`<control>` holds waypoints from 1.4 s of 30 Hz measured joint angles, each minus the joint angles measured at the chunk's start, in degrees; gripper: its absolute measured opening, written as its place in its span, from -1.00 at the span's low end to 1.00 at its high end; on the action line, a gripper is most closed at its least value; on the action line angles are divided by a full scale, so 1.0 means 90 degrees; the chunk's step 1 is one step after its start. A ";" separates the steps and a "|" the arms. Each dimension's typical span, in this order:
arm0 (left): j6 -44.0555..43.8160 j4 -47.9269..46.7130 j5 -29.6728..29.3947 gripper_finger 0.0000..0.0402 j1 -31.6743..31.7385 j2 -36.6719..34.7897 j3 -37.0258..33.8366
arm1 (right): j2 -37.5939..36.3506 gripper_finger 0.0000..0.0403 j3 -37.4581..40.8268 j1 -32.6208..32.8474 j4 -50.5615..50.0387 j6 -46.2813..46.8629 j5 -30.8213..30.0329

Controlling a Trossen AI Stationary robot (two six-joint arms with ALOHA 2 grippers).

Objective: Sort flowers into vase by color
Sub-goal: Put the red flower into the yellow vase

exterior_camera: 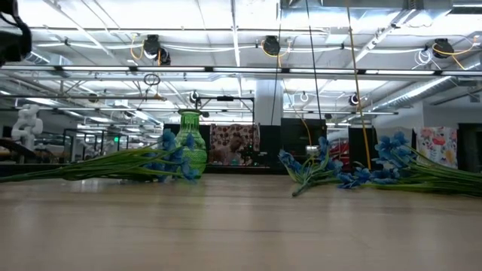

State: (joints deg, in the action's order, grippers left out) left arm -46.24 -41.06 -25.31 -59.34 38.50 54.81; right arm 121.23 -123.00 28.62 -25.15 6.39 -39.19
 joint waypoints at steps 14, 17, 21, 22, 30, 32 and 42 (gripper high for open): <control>-0.0496 -0.0004 -0.0685 -0.94 -0.0756 0.0706 0.0000 | 0.0000 0.11 0.0000 0.0000 0.0000 0.0002 0.0001; -0.0498 -0.0022 -0.0853 -0.94 -0.0913 0.0827 0.0000 | 0.0000 0.11 0.0000 0.0000 0.0000 0.0002 0.0001; -0.0502 -0.0017 -0.0977 -0.94 -0.1086 0.0943 0.0000 | 0.0000 0.11 0.0000 0.0000 0.0000 0.0001 0.0004; -0.0499 -0.0019 -0.1043 -0.94 -0.1125 0.0968 0.0000 | 0.0000 0.11 0.0000 0.0000 0.0000 0.0000 0.0004; -0.0301 -0.0040 -0.1265 -0.93 -0.1385 0.1172 0.0000 | 0.0000 0.11 0.0000 0.0000 0.0000 0.0000 0.0004; -0.0301 -0.0065 -0.1293 -0.93 -0.1426 0.1225 0.0000 | 0.0000 0.11 0.0000 -0.0001 0.0000 0.0000 0.0006; -0.0270 -0.0091 -0.1298 -0.93 -0.1473 0.1360 0.0000 | 0.0000 0.11 0.0000 -0.0015 0.0000 0.0000 0.0009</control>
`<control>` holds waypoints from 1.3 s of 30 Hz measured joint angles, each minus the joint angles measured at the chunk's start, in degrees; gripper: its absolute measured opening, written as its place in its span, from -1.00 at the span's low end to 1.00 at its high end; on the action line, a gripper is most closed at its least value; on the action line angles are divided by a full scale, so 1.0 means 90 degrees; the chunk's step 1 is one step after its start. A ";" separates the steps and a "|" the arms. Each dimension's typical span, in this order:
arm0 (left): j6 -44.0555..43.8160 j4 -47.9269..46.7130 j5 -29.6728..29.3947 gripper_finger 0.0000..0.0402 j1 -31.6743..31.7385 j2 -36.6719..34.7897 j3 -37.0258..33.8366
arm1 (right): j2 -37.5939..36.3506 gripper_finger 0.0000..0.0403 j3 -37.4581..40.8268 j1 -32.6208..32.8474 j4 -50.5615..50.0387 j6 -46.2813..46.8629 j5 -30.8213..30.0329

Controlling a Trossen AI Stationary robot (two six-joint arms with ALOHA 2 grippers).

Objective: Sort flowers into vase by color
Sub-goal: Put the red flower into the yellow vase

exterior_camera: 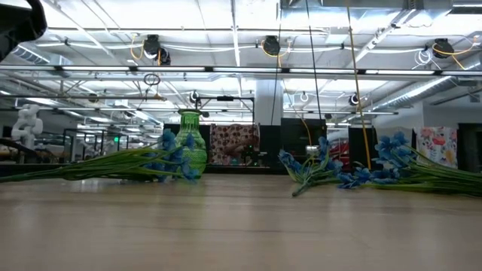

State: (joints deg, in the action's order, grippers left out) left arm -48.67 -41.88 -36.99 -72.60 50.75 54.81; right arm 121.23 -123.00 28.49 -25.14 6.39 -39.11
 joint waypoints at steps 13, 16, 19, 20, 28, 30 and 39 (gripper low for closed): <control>0.0134 -0.0310 0.0211 -0.93 -0.0217 0.0179 0.0000 | -0.0002 0.11 0.0002 0.0000 0.0000 0.0000 0.0017; 0.0136 -0.0320 0.0221 -0.93 -0.0286 0.0179 0.0000 | -0.0002 0.11 0.0002 0.0000 0.0000 0.0000 0.0017; 0.0129 -0.0421 0.0216 -0.93 -0.0311 0.0179 0.0000 | 0.0000 0.11 0.0002 0.0000 0.0000 0.0000 0.0019; 0.0132 -0.0472 0.0216 -0.93 -0.0328 0.0179 0.0000 | -0.0002 0.11 0.0002 0.0000 0.0000 0.0000 0.0019; 0.0156 -0.0774 0.0100 -0.72 -0.0330 0.0179 0.0000 | -0.0002 0.11 0.0002 0.0000 0.0000 0.0000 0.0022; 0.0158 -0.0792 0.0100 -0.60 -0.0330 0.0179 0.0000 | -0.0002 0.11 0.0002 0.0000 0.0000 0.0000 0.0022; 0.0171 -0.0929 0.0656 -0.31 -0.0330 0.0110 0.0000 | -0.0002 0.11 0.0002 0.0000 -0.0005 -0.0002 0.0023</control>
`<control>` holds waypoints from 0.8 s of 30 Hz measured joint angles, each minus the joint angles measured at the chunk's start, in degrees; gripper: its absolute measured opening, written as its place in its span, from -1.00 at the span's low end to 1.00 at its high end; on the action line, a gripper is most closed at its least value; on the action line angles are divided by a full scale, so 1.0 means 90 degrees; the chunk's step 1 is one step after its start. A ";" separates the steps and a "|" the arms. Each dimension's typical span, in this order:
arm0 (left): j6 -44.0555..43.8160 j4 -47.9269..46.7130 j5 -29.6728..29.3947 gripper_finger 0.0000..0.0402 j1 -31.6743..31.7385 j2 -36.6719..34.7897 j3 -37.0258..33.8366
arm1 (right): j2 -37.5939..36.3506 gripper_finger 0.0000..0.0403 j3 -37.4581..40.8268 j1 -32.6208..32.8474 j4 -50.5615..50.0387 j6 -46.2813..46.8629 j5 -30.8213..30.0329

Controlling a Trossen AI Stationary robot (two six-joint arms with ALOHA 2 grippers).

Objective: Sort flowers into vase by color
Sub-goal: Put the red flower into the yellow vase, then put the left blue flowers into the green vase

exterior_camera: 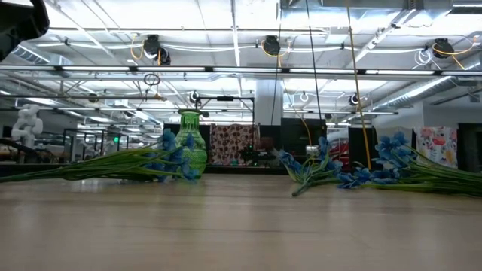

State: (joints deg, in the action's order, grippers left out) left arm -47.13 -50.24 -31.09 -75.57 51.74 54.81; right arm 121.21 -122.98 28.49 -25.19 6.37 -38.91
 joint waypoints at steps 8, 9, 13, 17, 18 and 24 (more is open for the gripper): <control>-0.0062 -0.0106 0.1050 -0.31 0.0000 -0.0323 0.0000 | 0.0000 0.11 0.0000 -0.0002 0.0000 0.0000 -0.0001; -0.0065 -0.0170 0.1162 -0.31 0.0000 -0.0383 0.0000 | 0.0000 0.11 0.0000 -0.0002 0.0000 0.0000 0.0000; -0.0064 -0.0536 0.1404 -0.31 0.0000 -0.0664 0.0000 | 0.0000 0.11 0.0000 0.0000 0.0000 0.0000 -0.0001; -0.0062 -0.1027 0.1230 -0.31 0.0000 -0.1039 0.0000 | 0.0000 0.11 0.0000 0.0000 -0.0002 -0.0076 -0.0003; -0.0063 -0.1145 0.1077 -0.31 0.0000 -0.1135 0.0000 | 0.0000 0.11 0.0000 0.0000 -0.0002 -0.0111 -0.0014; -0.0068 -0.1659 -0.0736 -0.31 0.0049 -0.1655 0.0000 | -0.0113 0.11 0.0005 0.0000 -0.0223 -0.0230 -0.0050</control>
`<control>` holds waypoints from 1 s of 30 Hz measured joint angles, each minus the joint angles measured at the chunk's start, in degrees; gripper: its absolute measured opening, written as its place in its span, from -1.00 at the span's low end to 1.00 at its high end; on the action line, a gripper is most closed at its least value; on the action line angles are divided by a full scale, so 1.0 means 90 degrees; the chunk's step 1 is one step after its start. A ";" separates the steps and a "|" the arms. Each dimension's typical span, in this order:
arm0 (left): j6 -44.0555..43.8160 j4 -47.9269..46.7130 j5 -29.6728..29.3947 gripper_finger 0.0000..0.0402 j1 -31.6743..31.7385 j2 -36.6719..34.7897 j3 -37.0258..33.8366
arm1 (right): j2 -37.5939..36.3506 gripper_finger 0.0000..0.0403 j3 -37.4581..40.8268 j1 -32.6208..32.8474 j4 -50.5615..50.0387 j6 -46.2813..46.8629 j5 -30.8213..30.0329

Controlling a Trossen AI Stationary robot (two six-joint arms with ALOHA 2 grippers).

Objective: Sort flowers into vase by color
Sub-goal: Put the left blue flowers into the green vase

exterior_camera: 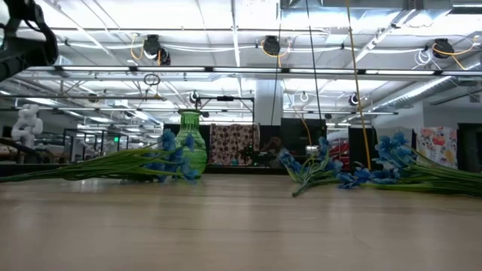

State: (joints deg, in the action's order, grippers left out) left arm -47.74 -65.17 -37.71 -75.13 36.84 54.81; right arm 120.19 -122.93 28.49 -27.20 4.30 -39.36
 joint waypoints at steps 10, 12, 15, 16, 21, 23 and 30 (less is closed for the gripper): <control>-0.0483 -0.0364 -0.2426 -0.31 0.0744 -0.0177 0.0000 | -0.0298 0.11 -0.0002 -0.0017 -0.2876 0.1366 -0.0679; -0.0485 -0.0259 -0.2523 -0.31 0.1033 -0.0175 0.0000 | -0.0298 0.11 -0.0002 -0.0017 -0.3488 0.1735 -0.0681; -0.0449 -0.0143 -0.2536 -0.31 0.1500 -0.0098 0.0000 | -0.0267 0.11 -0.0002 -0.0059 -0.4015 0.2008 -0.0858; -0.0445 -0.0124 -0.2535 -0.31 0.1651 -0.0070 0.0000 | -0.0258 0.11 -0.0002 -0.0087 -0.4148 0.2071 -0.0927; -0.0445 -0.0089 -0.2301 -0.31 0.2350 0.0246 0.0000 | -0.0237 0.11 -0.0002 -0.0325 -0.4901 0.2249 -0.0970; -0.0387 0.0090 -0.2127 -0.31 0.2609 0.0505 0.0000 | -0.0237 0.11 -0.0002 -0.0460 -0.5296 0.2231 -0.1007; 0.0409 0.1255 -0.1806 -0.31 0.3605 0.1371 -0.0002 | -0.0237 0.11 -0.0002 -0.1059 -0.5897 0.2327 -0.1139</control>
State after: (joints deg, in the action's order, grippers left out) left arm -44.06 -53.87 -53.96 -42.68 49.18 54.78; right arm 118.06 -122.96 18.96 -80.27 25.24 -49.61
